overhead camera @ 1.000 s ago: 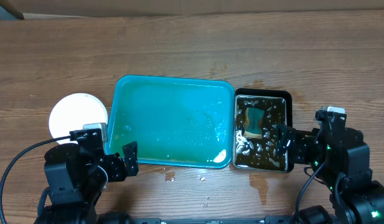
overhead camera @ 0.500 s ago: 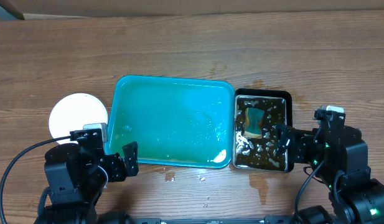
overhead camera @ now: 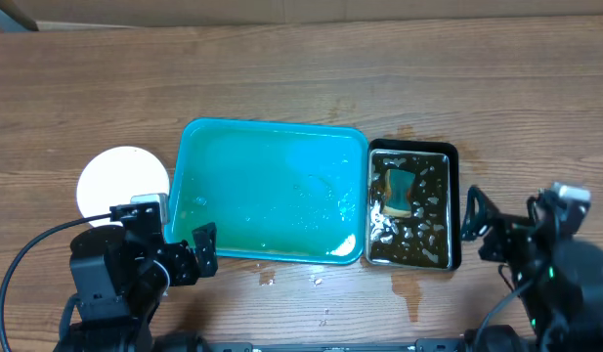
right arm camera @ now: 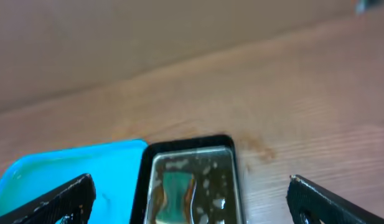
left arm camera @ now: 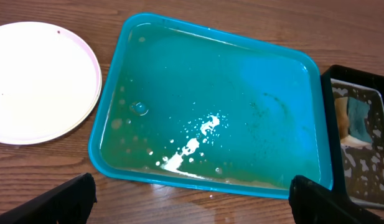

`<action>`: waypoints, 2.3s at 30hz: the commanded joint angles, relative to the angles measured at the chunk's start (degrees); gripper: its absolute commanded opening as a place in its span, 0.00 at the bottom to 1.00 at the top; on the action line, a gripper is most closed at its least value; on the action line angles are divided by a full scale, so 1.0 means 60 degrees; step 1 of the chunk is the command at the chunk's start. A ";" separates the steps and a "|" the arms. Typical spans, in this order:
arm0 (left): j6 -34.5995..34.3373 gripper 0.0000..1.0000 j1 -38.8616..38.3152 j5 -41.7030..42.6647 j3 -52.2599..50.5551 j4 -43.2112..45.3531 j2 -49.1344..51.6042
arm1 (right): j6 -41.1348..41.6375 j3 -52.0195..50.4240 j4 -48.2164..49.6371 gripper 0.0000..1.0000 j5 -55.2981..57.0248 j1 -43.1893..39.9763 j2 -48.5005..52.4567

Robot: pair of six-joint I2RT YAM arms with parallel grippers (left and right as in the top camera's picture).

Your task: Clean dirty plates on tray and stack at the side

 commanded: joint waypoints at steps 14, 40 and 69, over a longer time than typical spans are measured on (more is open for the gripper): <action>0.0076 1.00 -0.0062 -0.0025 -0.0076 0.0015 -0.0022 | -0.0754 -0.5668 0.6630 1.00 -0.0641 -0.0397 -0.4018; 0.0076 1.00 -0.0062 -0.0025 -0.0076 0.0015 -0.0022 | -0.1319 -0.7297 0.6739 1.00 -0.1133 -0.0856 -0.4011; 0.0076 1.00 -0.0066 -0.0022 -0.0076 -0.0007 -0.0091 | -0.1319 -0.7297 0.6739 1.00 -0.1133 -0.0856 -0.4011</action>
